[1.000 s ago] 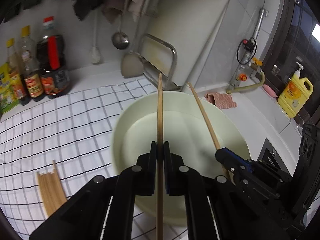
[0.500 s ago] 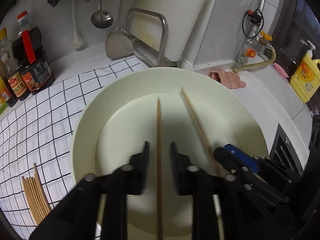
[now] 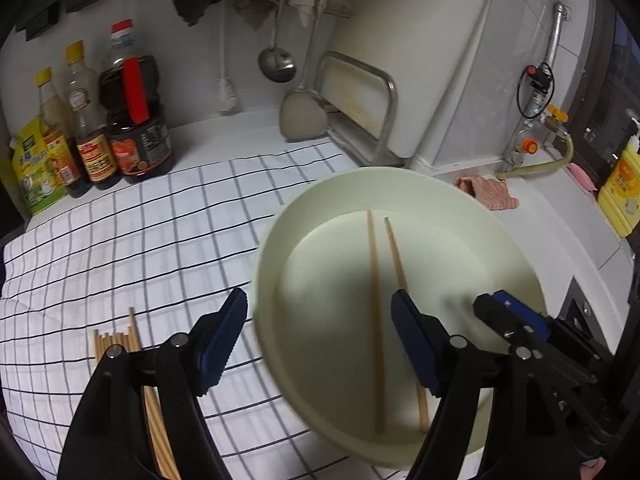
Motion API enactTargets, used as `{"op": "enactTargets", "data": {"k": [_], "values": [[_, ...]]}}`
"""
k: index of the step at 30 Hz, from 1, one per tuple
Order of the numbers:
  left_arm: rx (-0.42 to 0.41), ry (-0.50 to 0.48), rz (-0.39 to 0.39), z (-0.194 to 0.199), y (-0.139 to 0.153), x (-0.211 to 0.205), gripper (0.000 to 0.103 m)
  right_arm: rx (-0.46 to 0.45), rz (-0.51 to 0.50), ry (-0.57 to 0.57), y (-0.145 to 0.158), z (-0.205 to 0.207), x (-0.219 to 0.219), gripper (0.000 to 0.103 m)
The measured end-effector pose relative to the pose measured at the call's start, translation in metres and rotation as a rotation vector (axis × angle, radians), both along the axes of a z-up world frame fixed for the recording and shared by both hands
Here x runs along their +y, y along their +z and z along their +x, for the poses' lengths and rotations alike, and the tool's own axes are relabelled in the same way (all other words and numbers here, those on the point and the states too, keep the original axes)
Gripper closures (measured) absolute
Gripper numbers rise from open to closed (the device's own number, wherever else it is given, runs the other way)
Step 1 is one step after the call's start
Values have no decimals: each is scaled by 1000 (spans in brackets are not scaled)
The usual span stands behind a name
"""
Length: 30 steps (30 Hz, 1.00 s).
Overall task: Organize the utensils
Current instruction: 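Withdraw both open tools from the basin back to the chopstick bundle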
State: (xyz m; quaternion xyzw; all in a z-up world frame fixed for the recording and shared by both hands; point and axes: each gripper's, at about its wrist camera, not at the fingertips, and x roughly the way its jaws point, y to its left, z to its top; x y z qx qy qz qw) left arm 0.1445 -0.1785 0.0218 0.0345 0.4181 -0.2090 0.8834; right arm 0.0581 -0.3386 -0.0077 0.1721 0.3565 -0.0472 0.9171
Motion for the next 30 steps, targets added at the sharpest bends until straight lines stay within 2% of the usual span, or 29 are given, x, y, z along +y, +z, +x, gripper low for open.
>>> {"op": "enactTargets", "data": {"k": [7, 18, 30], "values": [[24, 28, -4, -5, -6, 32, 30, -18, -25, 23, 9, -2, 19, 71], [-31, 85, -39, -24, 14, 98, 30, -35, -30, 68, 22, -19, 68, 69], [-21, 171, -53, -37, 2, 179, 30, -18, -3, 195, 13, -11, 145, 69]]}}
